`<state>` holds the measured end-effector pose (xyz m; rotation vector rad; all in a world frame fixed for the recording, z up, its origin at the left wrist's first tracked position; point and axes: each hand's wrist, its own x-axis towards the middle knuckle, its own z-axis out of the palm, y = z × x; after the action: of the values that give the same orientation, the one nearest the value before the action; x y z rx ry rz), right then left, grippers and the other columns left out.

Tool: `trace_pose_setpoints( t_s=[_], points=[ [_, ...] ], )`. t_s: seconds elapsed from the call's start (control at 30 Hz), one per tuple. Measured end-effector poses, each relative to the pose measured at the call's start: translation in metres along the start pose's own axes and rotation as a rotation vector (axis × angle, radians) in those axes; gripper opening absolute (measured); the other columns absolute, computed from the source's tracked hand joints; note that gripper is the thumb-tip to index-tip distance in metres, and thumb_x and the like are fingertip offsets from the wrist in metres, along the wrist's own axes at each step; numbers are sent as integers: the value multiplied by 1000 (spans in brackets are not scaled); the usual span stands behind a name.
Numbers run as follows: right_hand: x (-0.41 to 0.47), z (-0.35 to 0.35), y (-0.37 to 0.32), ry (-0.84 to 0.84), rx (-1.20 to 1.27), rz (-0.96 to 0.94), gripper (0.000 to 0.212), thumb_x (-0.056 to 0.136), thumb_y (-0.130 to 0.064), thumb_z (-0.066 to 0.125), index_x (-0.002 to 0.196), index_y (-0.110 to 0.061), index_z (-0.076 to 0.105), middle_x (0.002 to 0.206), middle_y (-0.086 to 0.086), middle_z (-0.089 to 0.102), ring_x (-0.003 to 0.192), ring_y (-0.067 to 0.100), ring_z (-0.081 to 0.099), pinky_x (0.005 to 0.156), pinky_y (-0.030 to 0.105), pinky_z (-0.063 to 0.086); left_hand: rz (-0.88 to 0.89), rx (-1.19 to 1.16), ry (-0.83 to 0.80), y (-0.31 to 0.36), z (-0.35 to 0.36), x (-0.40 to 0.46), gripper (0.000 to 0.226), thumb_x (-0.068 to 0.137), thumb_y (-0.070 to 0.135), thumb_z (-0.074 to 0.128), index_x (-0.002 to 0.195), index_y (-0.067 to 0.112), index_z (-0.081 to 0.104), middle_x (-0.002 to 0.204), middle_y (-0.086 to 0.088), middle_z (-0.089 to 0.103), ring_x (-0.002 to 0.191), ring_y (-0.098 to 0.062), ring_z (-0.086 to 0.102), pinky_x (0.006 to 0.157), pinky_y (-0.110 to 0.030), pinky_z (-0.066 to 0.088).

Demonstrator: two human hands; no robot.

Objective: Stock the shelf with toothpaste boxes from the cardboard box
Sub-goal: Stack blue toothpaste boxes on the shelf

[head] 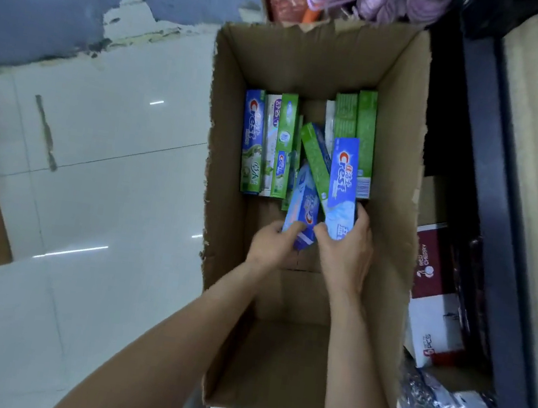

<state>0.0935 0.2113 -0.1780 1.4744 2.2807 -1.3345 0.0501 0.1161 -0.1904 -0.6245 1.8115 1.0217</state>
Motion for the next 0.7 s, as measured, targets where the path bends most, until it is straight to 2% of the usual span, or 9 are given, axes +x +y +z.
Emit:
trace_pose_setpoints(
  t_s=[0.07, 0.17, 0.23, 0.27, 0.33, 0.43, 0.53, 0.63, 0.7],
  points=[
    [-26, -15, -10, -29, 49, 15, 67, 76, -23, 69, 137, -14, 40, 126, 8, 55, 110, 26, 55, 88, 40, 47, -49, -97, -68, 12, -25, -26, 28, 76, 39, 67, 84, 12, 65, 91, -11, 68, 77, -21, 66, 83, -36, 56],
    [-64, -40, -27, -94, 132, 62, 66, 73, -37, 66, 133, -25, 39, 116, 3, 59, 95, 23, 62, 72, 47, 56, -85, -238, -181, 23, -58, -75, 13, 86, 20, 64, 90, 8, 63, 92, -12, 67, 63, -13, 67, 67, -22, 57],
    [-86, -61, -38, -126, 150, 71, 59, 80, -29, 68, 131, -25, 39, 113, 2, 61, 88, 18, 63, 67, 37, 56, -51, -249, -237, 29, -80, -110, 3, 89, 15, 60, 91, 13, 61, 92, -8, 66, 67, -10, 67, 66, -19, 56],
    [-98, -72, -44, -128, 149, 68, 56, 82, -23, 68, 130, -23, 40, 112, 0, 61, 85, 14, 62, 64, 25, 52, -24, -245, -272, 32, -90, -126, 4, 90, 14, 59, 94, 15, 60, 95, -7, 65, 72, -11, 67, 67, -20, 56],
    [-128, -100, -61, -121, 177, 74, 53, 84, -16, 67, 131, -19, 42, 108, -2, 61, 79, 1, 58, 57, 7, 42, 58, -222, -387, 39, -111, -157, 20, 90, 10, 58, 109, 16, 55, 102, -5, 63, 81, -13, 67, 71, -23, 57],
    [-175, -139, -89, -110, 271, 54, 48, 85, -21, 68, 126, -28, 45, 106, -5, 62, 83, -3, 60, 60, 8, 43, 199, -156, -564, 55, -140, -205, 63, 75, 3, 66, 129, 21, 41, 108, -1, 60, 91, -16, 67, 70, -28, 58],
    [-222, -172, -113, -46, 501, 70, 24, 94, -22, 55, 116, -28, 50, 103, -9, 61, 77, -17, 59, 63, 3, 42, 248, -84, -664, 72, -157, -251, 73, 66, 2, 58, 132, 26, 35, 113, -2, 55, 99, -21, 62, 67, -32, 58],
    [-268, -199, -129, 58, 660, 89, 16, 97, -24, 49, 107, -34, 56, 102, -15, 63, 80, -14, 61, 66, 5, 46, 273, -6, -705, 87, -166, -291, 68, 62, 2, 56, 121, 33, 41, 105, -4, 53, 82, -19, 62, 65, -33, 58],
    [-299, -214, -131, 92, 804, 149, 18, 97, -23, 49, 101, -37, 60, 97, -16, 67, 78, -4, 66, 67, 15, 52, 270, 60, -727, 94, -165, -320, 52, 73, 11, 62, 116, 35, 45, 97, -3, 53, 67, -17, 59, 57, -28, 55]
  ],
)
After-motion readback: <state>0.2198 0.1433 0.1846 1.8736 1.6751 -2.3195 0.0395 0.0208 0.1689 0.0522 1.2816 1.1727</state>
